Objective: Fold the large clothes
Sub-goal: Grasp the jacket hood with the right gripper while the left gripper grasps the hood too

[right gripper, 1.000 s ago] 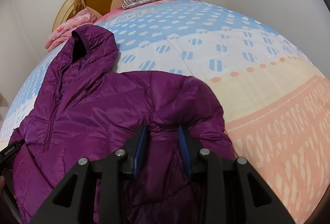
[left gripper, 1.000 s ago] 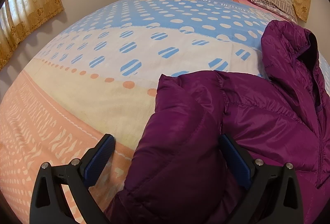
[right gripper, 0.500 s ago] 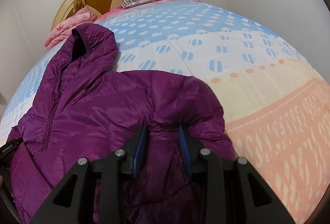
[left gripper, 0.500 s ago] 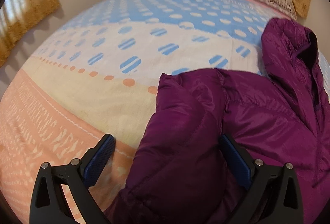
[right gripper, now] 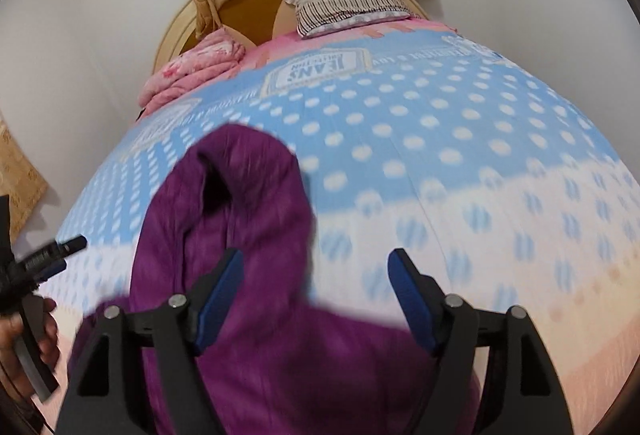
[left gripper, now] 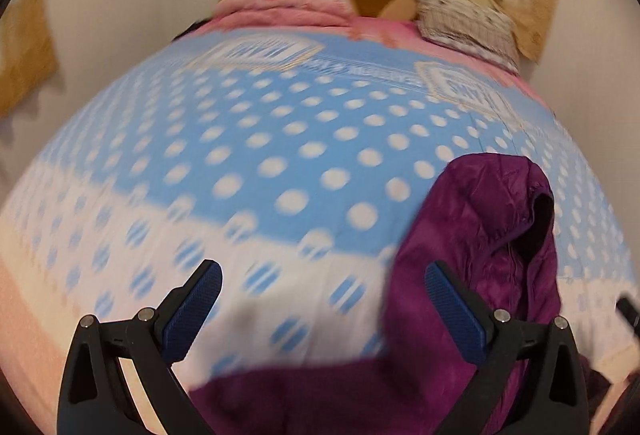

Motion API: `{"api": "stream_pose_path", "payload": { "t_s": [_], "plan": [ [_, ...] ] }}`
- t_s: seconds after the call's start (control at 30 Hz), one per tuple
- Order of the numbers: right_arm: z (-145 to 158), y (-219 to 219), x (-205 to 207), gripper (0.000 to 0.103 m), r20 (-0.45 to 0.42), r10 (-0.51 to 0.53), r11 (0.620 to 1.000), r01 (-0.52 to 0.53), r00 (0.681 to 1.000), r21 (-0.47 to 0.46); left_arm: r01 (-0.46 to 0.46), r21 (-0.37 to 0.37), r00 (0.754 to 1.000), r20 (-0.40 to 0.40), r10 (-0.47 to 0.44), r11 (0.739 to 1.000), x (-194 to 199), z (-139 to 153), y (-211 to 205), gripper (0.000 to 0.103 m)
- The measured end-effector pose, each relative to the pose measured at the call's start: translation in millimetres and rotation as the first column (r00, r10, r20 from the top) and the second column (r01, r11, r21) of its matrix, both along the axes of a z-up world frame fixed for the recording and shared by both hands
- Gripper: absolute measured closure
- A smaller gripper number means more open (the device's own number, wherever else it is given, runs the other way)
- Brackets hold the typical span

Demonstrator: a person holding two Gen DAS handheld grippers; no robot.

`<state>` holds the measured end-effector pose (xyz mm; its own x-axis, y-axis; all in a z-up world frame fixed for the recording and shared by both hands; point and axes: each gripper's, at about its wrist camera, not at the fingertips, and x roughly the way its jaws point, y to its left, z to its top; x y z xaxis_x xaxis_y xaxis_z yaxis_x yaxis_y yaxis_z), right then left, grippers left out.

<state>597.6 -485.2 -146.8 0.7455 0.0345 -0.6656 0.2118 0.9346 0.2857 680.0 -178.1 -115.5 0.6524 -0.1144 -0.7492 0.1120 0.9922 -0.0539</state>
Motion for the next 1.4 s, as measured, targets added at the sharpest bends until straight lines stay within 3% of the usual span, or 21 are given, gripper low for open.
{"api": "stream_pose_path", "payload": {
  "t_s": [0.2,0.3,0.4,0.43,0.5,0.53,0.57,0.6,0.63,0.67,0.9,1.03,1.27,1.4],
  "plan": [
    [-11,5,65,0.025,-0.029,0.057,0.998,-0.058,0.998,-0.013,0.098,0.079,0.995,0.002,-0.098,0.992,44,-20,-48,0.001],
    [-23,7,88,0.025,-0.056,0.069,0.997,-0.070,0.996,-0.021,0.099,0.096,0.995,0.017,-0.101,0.990,64,-30,-57,0.002],
    [-39,7,107,0.025,-0.084,0.088,0.996,-0.089,0.993,-0.014,0.113,0.096,0.994,-0.009,-0.112,0.989,79,-48,-63,0.013],
    [-46,8,114,0.025,-0.099,0.090,0.996,-0.092,0.991,-0.014,0.122,0.098,0.993,-0.017,-0.121,0.988,81,-56,-65,0.022],
    [-64,10,126,0.028,-0.149,0.123,0.992,-0.122,0.981,0.014,0.164,0.132,0.986,-0.043,-0.160,0.978,84,-74,-75,0.050],
    [-73,14,131,0.034,-0.188,0.150,0.989,-0.151,0.971,0.010,0.198,0.117,0.980,-0.053,-0.193,0.973,84,-80,-79,0.075],
    [-72,18,129,0.048,-0.185,0.139,0.985,-0.154,0.973,-0.073,0.215,0.110,0.977,-0.032,-0.213,0.970,80,-78,-82,0.093],
    [-71,20,128,0.075,-0.190,0.143,0.981,-0.165,0.971,-0.104,0.231,0.121,0.973,-0.027,-0.229,0.965,78,-76,-85,0.101],
    [-69,19,127,0.090,-0.190,0.164,0.981,-0.180,0.968,-0.075,0.237,0.143,0.971,-0.014,-0.238,0.961,74,-71,-88,0.102],
    [-63,17,122,0.096,-0.183,0.166,0.982,-0.180,0.969,-0.058,0.239,0.153,0.970,0.005,-0.243,0.959,70,-65,-90,0.102],
    [-3,21,54,0.097,-0.010,0.163,0.976,-0.163,0.987,-0.145,0.262,0.131,0.945,0.165,-0.281,0.956,29,-4,-72,0.102],
    [25,31,4,0.097,0.088,0.175,0.971,-0.157,0.981,-0.181,0.264,0.096,0.922,0.268,-0.280,0.960,-10,26,-48,0.102],
    [45,69,-75,0.097,0.172,0.241,0.956,-0.202,0.955,-0.213,0.309,0.044,0.857,0.421,-0.298,0.950,-110,57,3,0.103],
    [46,90,-107,0.097,0.186,0.278,0.947,-0.237,0.942,-0.215,0.329,0.003,0.846,0.443,-0.296,0.944,-167,57,29,0.103]
  ]
}}
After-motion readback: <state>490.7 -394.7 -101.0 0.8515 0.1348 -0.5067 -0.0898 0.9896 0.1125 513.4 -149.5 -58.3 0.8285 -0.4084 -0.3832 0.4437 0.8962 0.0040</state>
